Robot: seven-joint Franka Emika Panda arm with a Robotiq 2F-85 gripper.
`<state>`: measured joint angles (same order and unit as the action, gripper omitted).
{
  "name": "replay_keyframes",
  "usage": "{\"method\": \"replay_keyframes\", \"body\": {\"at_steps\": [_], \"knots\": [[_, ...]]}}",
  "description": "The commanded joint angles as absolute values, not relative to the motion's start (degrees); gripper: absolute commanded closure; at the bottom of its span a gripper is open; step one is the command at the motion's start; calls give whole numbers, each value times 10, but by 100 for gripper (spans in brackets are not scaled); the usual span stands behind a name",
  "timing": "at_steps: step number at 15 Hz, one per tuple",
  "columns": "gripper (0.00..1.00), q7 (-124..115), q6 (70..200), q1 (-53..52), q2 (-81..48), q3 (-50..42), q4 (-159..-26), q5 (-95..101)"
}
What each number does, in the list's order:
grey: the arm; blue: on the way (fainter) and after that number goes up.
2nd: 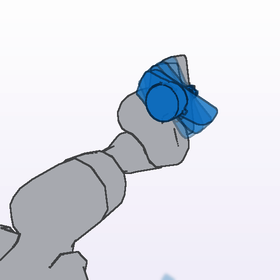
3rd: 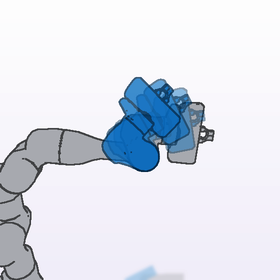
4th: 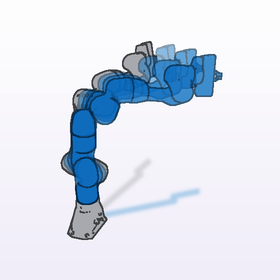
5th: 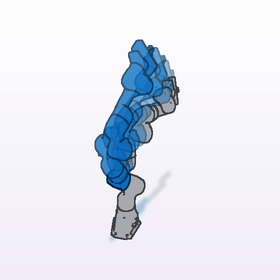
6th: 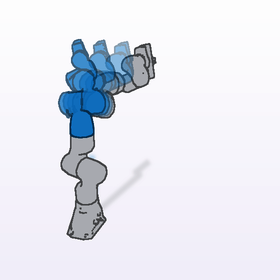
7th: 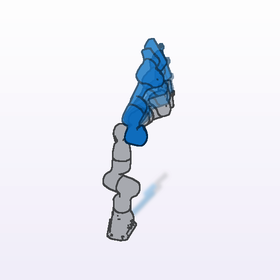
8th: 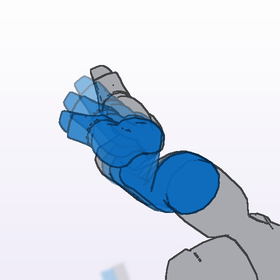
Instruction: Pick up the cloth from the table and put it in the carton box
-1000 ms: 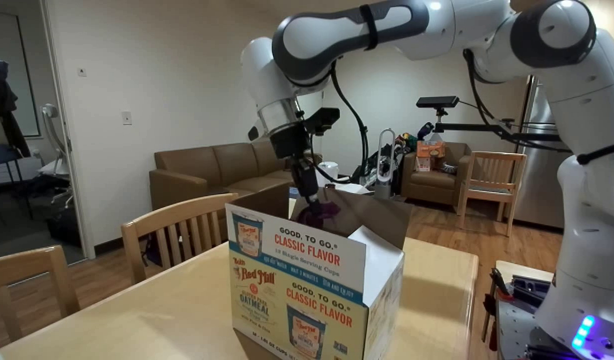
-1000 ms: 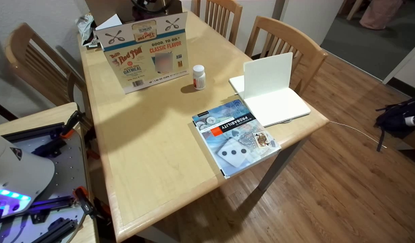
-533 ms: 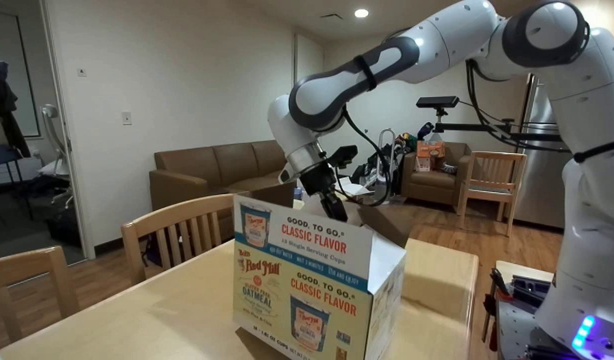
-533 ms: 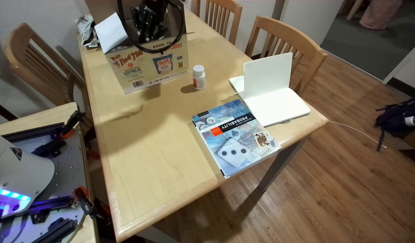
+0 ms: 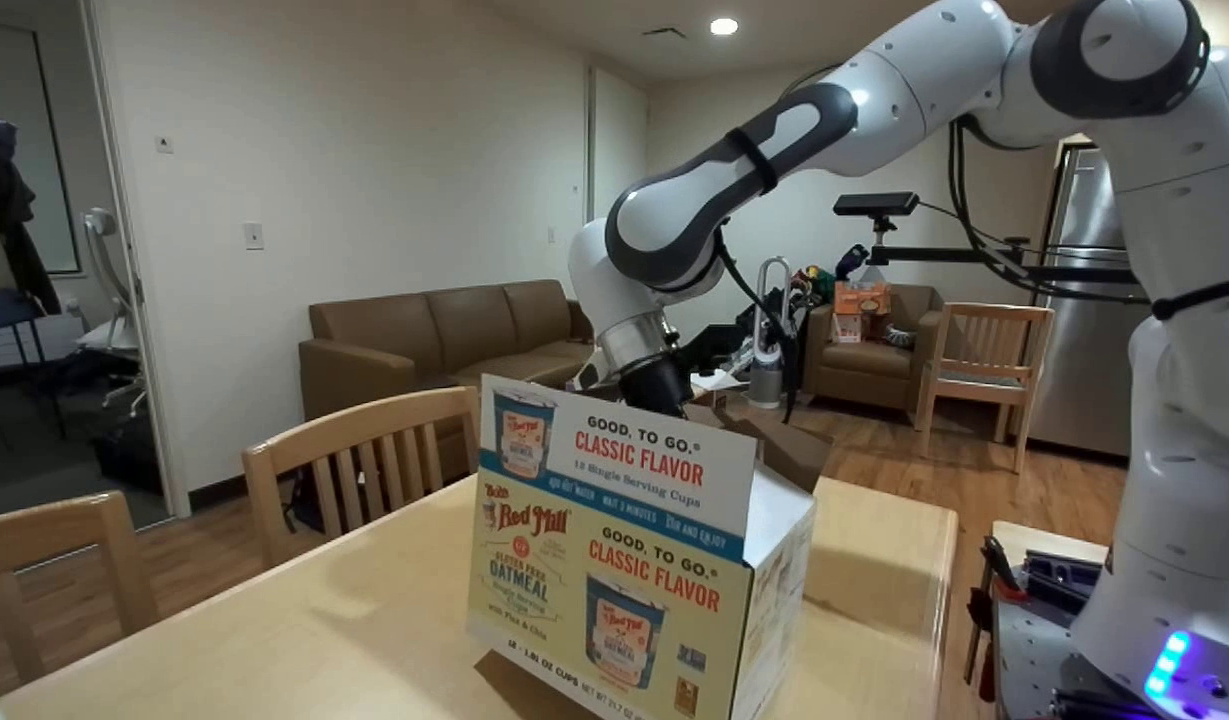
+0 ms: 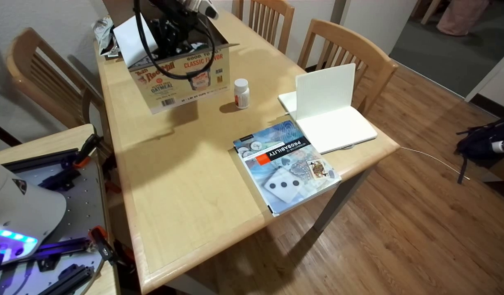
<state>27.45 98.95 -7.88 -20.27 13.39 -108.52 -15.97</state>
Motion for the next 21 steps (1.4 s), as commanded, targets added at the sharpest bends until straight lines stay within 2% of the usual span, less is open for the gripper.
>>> {"method": "replay_keyframes", "body": {"at_steps": [1, 4, 5, 7, 16, 18, 21], "knots": [[96, 319, 1020, -75, -195, 150, -1121, -191], [96, 331, 1021, -79, -201, 161, -1120, -207], [69, 331, 1020, -80, -201, 161, -1120, -203], [62, 326, 1016, -81, -202, 159, -1124, -198], [5, 310, 1013, -98, -210, 157, -1095, -157], [0, 308, 1010, -101, -213, 157, -1085, -151], [0, 300, 1004, -105, -216, 156, -1063, -138]]}}
